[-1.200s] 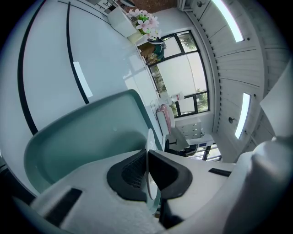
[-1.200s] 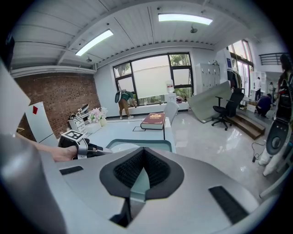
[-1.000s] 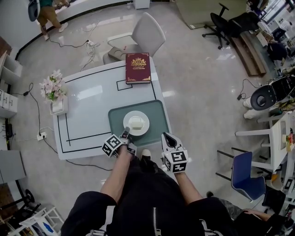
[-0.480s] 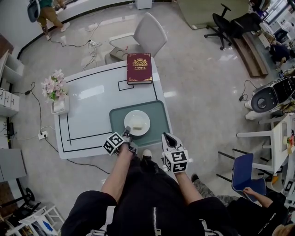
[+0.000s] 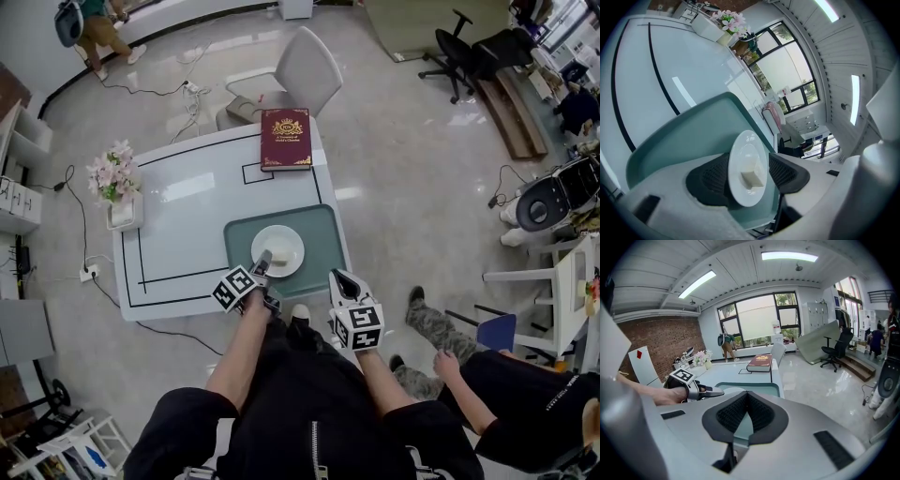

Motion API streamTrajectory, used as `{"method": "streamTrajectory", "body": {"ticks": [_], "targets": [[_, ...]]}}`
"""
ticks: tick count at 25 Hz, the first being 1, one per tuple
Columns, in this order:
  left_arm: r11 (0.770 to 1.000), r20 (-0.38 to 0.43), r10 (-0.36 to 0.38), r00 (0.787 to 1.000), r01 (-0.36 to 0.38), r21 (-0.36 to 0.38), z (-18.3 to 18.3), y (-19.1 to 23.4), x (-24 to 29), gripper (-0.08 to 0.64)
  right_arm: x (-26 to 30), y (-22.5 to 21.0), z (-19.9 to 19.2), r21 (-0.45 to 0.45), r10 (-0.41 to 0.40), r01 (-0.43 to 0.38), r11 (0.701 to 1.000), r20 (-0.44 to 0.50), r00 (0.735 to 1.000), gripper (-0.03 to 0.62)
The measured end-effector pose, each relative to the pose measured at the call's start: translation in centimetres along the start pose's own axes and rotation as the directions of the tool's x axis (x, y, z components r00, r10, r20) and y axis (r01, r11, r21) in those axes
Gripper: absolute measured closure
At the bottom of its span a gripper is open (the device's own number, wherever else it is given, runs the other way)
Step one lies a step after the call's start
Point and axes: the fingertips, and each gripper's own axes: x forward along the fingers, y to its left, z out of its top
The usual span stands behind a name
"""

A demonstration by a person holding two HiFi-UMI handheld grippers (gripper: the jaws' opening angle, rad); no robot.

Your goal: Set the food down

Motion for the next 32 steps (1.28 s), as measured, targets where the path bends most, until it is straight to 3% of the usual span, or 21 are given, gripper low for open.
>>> {"method": "streamTrajectory", "body": {"ticks": [7, 11, 16, 22, 32], "targets": [[0.99, 0.038, 0.05, 0.998, -0.054, 0.133, 0.3, -0.4, 0.3, 0.171, -0.2, 0.0, -0.1, 0.001, 0.003, -0.003, 1.0, -0.002, 1.0, 0.584], [0.967, 0.057, 0.051, 0.997, -0.064, 0.248, 0.6, -0.9, 0.2, 0.124, -0.4, 0.0, -0.1, 0.003, 0.002, -0.002, 1.0, 0.001, 1.0, 0.584], [0.892, 0.083, 0.056, 0.995, -0.087, 0.444, 0.9, -1.8, -0.3, 0.107, -0.5, 0.0, -0.2, 0.004, 0.012, -0.012, 1.0, -0.001, 1.0, 0.584], [0.825, 0.146, -0.062, 0.987, -0.032, 0.565, 2.4, -5.4, -3.4, 0.107, -0.1, 1.2, 0.5, -0.015, 0.053, -0.053, 0.998, 0.011, 0.999, 0.584], [0.654, 0.119, -0.185, 0.975, 0.032, 0.756, 2.2, -9.0, -8.8, 0.131, 0.8, 5.1, 2.2, -0.074, 0.155, -0.152, 0.986, 0.035, 0.987, 0.584]]}}
